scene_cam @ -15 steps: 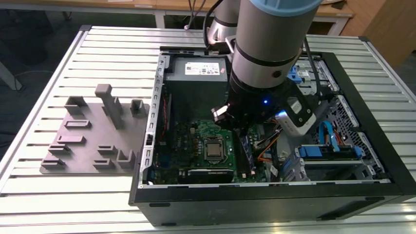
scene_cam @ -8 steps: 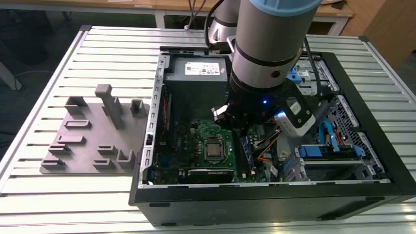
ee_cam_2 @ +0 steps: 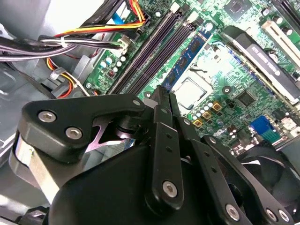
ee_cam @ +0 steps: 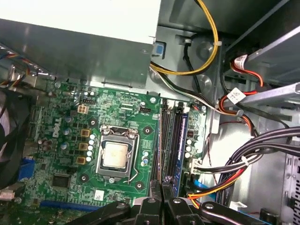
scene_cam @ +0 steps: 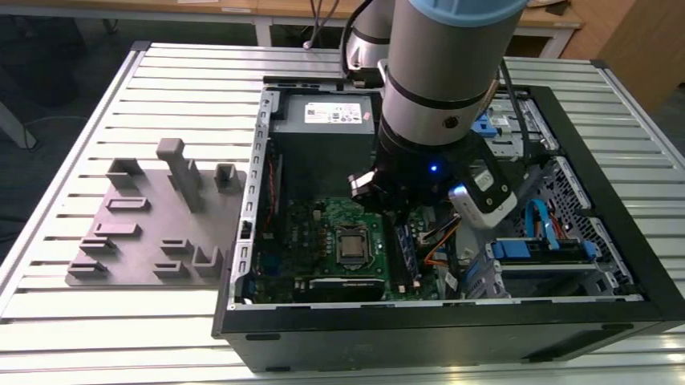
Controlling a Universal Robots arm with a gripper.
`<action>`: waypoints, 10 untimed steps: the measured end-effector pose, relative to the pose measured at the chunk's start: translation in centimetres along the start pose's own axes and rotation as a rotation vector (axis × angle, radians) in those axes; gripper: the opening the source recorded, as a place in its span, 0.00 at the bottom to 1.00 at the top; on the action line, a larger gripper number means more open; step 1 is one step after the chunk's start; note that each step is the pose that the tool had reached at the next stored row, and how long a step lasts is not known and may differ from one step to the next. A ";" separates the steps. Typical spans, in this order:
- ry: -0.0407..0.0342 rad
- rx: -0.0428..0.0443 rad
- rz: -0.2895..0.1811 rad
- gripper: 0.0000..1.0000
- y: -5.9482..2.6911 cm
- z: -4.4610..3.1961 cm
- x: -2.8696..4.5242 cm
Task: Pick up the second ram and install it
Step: 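Insert the second ram into the second slot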
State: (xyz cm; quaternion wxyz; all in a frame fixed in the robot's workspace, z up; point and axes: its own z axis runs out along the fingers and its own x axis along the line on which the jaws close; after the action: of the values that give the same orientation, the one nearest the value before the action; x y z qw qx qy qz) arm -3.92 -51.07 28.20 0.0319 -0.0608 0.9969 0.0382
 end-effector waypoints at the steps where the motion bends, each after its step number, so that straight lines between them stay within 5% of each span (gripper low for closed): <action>1: -0.0006 0.0006 0.008 0.13 0.00 0.00 0.00; 10: -0.0051 0.0049 0.070 0.13 0.00 0.03 0.00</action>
State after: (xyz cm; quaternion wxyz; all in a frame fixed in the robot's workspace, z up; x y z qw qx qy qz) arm -3.92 -51.07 28.17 0.0332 -0.0255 0.9984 0.0370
